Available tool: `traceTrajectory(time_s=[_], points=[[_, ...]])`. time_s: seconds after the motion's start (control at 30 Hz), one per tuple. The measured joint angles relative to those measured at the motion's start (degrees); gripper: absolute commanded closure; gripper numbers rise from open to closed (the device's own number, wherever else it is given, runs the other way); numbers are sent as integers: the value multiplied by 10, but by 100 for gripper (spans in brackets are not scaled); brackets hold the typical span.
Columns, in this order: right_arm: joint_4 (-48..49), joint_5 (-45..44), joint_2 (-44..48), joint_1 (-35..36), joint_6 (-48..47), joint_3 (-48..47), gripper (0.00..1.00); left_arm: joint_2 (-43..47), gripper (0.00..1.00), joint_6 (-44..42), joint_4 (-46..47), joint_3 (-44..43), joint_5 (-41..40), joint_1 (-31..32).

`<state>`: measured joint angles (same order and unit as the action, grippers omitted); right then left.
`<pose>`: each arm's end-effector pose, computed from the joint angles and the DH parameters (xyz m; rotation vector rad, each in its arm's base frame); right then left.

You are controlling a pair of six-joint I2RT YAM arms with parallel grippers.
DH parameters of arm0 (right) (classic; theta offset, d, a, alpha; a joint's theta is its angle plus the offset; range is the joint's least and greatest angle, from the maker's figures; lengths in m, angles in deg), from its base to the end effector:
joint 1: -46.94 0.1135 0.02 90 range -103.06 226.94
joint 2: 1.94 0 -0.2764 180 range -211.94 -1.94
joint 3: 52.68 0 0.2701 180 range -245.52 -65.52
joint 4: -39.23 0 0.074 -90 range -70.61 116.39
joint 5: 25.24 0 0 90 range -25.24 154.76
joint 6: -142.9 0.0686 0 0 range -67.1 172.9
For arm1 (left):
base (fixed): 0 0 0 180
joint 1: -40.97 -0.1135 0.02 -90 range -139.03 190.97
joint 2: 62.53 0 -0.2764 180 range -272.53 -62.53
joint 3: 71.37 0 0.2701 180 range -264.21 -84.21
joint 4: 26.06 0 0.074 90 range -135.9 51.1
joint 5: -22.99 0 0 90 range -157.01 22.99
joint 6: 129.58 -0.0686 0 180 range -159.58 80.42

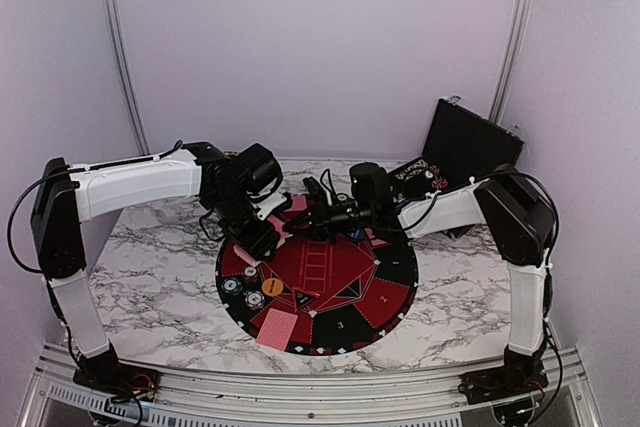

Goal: Distribute texas hold em gaming equipment
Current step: Pick up the poker card from the face-down deck piles, then distribute the poker card in the small blind area.

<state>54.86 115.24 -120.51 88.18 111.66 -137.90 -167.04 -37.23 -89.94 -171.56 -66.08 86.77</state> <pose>0.3335 0.3627 0.1719 -0.4109 2.2751 1.8853 0.2861 -0.2958 0.2283 1.0371 2.5910 -0.2399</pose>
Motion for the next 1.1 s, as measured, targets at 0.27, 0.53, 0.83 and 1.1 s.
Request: traceTrajectory(time_s=[0.27, 0.53, 0.83, 1.1], points=[[2, -3, 8, -12, 3, 12, 100, 0, 71, 0, 0, 0, 0, -1], [12, -7, 32, -33, 15, 38, 100, 0, 71, 0, 0, 2, 0, -1], [33, -7, 68, -67, 34, 81, 100, 0, 71, 0, 0, 2, -11, -7], [45, -7, 120, -111, 37, 144, 100, 0, 71, 0, 0, 2, -15, -9]])
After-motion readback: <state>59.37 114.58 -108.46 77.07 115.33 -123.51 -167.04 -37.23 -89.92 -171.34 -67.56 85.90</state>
